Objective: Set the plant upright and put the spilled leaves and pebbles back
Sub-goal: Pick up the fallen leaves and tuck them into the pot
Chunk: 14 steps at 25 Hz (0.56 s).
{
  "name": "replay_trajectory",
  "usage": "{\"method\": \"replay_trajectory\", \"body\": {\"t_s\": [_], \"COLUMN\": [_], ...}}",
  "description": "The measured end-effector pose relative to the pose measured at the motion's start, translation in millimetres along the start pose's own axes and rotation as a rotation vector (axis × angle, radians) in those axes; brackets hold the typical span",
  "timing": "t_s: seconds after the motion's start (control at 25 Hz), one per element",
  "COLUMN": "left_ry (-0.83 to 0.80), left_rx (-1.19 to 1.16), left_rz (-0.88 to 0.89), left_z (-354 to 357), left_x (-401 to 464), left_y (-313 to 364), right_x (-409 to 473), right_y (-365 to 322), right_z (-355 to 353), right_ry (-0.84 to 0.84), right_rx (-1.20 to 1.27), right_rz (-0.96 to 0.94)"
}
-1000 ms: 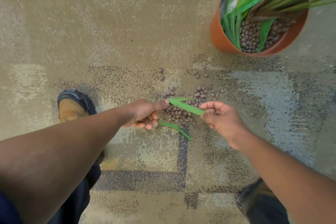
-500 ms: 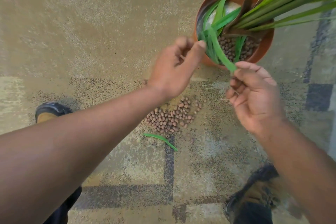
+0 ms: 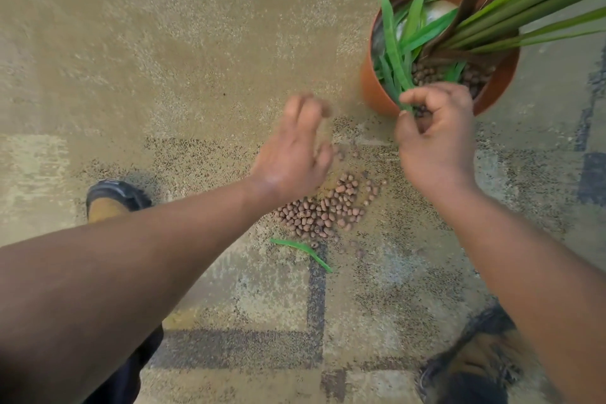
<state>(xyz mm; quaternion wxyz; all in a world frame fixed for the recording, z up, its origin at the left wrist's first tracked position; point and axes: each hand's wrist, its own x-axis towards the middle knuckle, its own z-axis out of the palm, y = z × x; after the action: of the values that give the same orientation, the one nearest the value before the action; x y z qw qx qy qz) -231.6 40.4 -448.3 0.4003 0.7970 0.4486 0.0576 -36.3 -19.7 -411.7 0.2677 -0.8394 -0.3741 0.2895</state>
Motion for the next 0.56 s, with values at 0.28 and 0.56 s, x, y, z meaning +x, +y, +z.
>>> {"method": "replay_trajectory", "body": {"t_s": [0.28,0.56], "left_ry": [-0.321,-0.468], "left_rx": [0.142,0.282], "left_rz": [-0.460,-0.311], "left_z": [19.7,28.3], "left_x": [-47.7,-61.4], "left_y": [-57.0,-55.8], "right_x": [-34.0,-58.5], "right_y": [30.7,42.4], "right_z": [35.6,90.2], "right_ry": [-0.567,-0.914], "right_rx": [-0.356,-0.753], "right_rz": [-0.006,-0.309]}}
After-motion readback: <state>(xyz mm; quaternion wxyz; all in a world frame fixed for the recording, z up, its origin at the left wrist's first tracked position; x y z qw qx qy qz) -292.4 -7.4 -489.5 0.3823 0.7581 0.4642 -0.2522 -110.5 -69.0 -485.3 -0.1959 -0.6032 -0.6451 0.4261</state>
